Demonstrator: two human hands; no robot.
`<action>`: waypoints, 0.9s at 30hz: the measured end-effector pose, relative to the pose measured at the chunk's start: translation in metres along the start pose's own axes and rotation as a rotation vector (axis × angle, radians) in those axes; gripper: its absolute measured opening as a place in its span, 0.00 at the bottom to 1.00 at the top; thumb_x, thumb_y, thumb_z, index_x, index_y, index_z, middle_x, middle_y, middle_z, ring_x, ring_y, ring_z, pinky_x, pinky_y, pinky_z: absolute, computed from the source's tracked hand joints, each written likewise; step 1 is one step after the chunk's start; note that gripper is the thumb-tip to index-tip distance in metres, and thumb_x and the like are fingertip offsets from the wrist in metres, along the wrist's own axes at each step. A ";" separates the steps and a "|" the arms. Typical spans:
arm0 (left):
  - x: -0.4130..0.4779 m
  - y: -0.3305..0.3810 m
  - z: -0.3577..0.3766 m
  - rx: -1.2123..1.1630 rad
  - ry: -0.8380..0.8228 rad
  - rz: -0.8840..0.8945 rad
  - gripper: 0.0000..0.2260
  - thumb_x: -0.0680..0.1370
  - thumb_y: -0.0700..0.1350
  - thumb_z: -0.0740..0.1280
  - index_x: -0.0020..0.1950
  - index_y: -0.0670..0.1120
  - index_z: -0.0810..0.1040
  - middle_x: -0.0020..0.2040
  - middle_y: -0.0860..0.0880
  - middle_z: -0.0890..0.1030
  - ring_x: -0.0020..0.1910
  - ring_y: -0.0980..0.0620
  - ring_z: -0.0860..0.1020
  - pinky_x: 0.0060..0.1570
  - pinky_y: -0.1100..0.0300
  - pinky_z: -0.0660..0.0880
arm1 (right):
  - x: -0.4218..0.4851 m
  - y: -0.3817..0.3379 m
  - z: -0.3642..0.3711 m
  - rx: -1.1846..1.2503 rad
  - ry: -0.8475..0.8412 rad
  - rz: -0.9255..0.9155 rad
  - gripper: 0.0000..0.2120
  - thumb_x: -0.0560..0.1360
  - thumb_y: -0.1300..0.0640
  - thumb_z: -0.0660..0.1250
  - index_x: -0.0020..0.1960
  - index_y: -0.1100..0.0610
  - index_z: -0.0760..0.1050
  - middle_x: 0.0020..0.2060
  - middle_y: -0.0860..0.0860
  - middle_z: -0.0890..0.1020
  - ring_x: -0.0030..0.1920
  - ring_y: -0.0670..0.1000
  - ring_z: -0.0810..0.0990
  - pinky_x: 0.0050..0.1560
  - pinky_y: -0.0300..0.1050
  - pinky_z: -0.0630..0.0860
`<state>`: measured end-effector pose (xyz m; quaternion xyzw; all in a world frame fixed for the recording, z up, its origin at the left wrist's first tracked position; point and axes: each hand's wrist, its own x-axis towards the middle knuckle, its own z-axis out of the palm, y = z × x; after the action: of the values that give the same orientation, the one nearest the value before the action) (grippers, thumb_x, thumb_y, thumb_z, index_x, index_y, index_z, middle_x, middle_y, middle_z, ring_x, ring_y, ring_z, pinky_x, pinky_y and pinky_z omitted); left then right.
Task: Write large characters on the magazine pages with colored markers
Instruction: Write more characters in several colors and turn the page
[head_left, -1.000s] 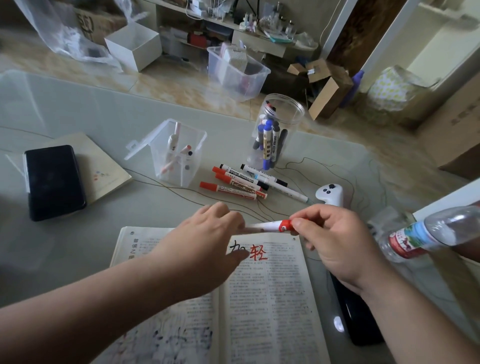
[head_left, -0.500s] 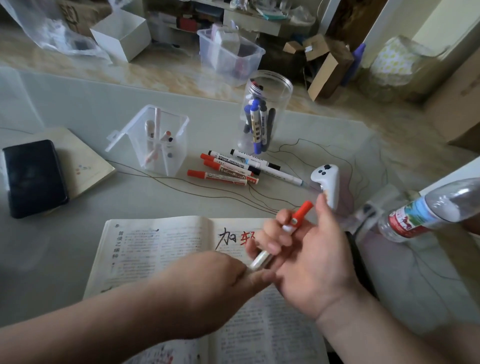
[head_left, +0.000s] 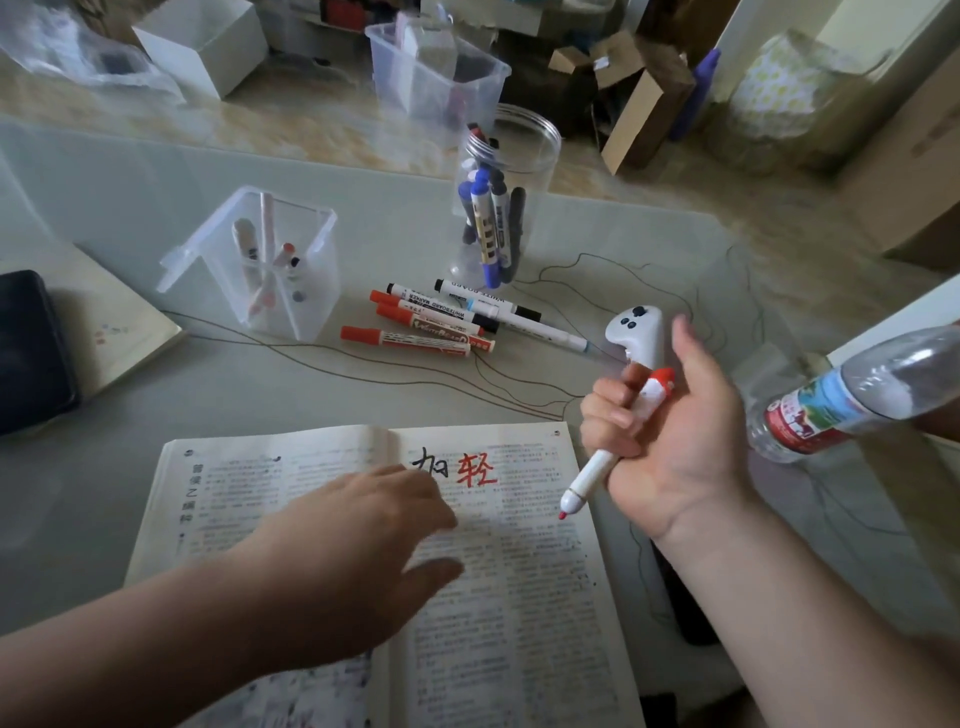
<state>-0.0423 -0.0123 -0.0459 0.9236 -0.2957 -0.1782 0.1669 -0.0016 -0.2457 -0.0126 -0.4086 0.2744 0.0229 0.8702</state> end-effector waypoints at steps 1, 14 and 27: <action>-0.001 -0.001 0.004 0.043 -0.073 0.034 0.30 0.73 0.71 0.47 0.70 0.62 0.68 0.69 0.64 0.67 0.70 0.62 0.66 0.71 0.60 0.66 | 0.002 -0.001 -0.001 -0.059 0.006 0.020 0.20 0.72 0.48 0.70 0.31 0.53 0.63 0.27 0.51 0.69 0.24 0.44 0.60 0.18 0.34 0.53; 0.004 -0.013 0.016 0.301 -0.312 -0.167 0.54 0.66 0.74 0.69 0.76 0.68 0.32 0.76 0.44 0.23 0.76 0.43 0.27 0.74 0.48 0.32 | 0.021 0.006 -0.025 -0.354 -0.146 0.083 0.22 0.74 0.39 0.67 0.43 0.59 0.81 0.26 0.55 0.74 0.25 0.51 0.68 0.25 0.40 0.64; 0.005 -0.011 0.016 0.331 -0.342 -0.211 0.55 0.65 0.76 0.67 0.75 0.69 0.29 0.74 0.42 0.24 0.77 0.40 0.29 0.78 0.40 0.39 | 0.037 0.038 -0.047 -0.957 -0.262 -0.322 0.04 0.68 0.57 0.69 0.38 0.57 0.82 0.30 0.58 0.83 0.33 0.56 0.80 0.41 0.58 0.79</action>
<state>-0.0399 -0.0099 -0.0657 0.9204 -0.2467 -0.2977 -0.0584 -0.0018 -0.2610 -0.0821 -0.7914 0.0558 0.0625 0.6055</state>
